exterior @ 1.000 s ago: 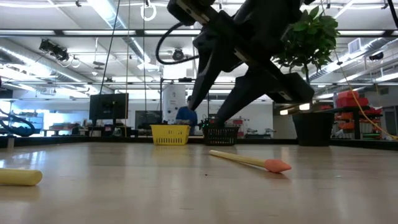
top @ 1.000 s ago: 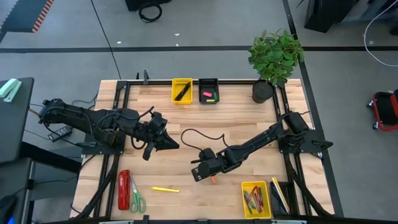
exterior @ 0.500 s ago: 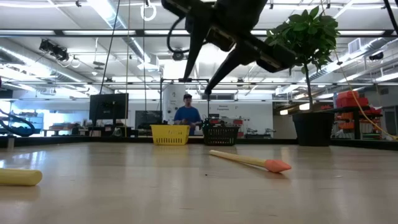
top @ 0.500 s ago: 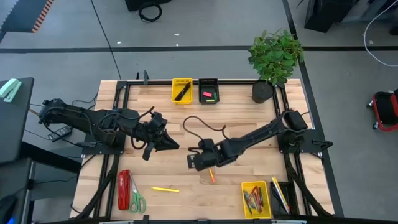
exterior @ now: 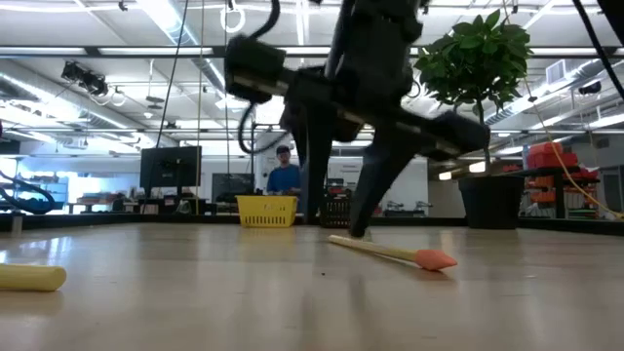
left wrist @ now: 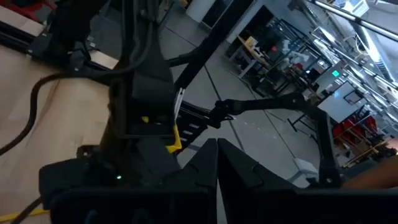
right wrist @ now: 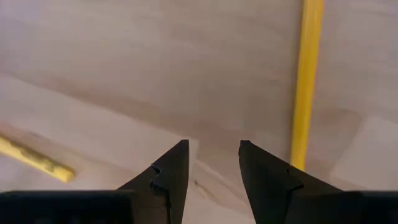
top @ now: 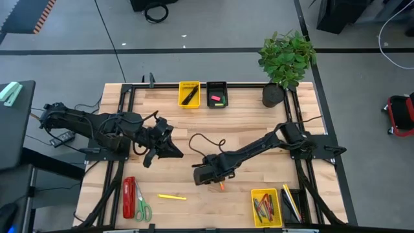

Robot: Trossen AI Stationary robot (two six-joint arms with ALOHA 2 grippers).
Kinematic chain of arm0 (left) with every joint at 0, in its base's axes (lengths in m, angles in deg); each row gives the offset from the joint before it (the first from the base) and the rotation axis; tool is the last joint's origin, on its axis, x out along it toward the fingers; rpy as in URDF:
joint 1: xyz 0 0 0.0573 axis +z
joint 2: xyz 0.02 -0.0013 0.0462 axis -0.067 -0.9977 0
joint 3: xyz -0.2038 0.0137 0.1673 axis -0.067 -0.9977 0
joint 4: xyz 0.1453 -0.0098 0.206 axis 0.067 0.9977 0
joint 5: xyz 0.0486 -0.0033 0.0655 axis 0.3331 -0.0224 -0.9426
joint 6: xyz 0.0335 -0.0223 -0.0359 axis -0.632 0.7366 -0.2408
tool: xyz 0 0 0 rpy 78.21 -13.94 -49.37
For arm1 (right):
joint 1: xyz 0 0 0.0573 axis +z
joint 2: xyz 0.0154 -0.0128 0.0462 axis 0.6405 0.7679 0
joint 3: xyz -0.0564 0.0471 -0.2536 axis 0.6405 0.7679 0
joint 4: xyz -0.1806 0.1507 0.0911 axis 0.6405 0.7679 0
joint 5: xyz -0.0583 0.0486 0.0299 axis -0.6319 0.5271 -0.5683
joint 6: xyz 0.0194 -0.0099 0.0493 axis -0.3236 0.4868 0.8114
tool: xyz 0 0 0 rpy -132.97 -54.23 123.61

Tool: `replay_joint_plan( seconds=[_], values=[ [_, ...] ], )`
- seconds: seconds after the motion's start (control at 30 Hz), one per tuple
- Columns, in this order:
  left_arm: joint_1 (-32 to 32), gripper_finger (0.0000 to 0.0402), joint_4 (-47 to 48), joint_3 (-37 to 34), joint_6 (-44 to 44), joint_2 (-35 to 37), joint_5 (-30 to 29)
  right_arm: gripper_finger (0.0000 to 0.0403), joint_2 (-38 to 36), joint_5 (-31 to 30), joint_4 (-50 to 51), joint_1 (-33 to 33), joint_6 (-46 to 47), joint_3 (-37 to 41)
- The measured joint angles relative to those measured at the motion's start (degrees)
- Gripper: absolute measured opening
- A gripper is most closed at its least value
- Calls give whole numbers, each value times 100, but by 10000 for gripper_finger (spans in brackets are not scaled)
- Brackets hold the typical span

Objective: Sort crayons/erasers/pens/pencils in bins
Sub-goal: Put the yellow pencil into the bottom black bin

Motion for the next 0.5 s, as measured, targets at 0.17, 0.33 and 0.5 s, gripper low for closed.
replay_joint_plan(
  seconds=[0.17,0.33,0.5],
  values=[
    [-16,23,18,0,8,29,-2,146,70,-322,1097,-16,-222,-523],
    [-35,19,60,0,21,67,1,147,132,-157,1405,33,-245,-526],
    [-34,12,97,4,21,94,-1,147,338,-3,1378,70,-327,-515]
  ],
)
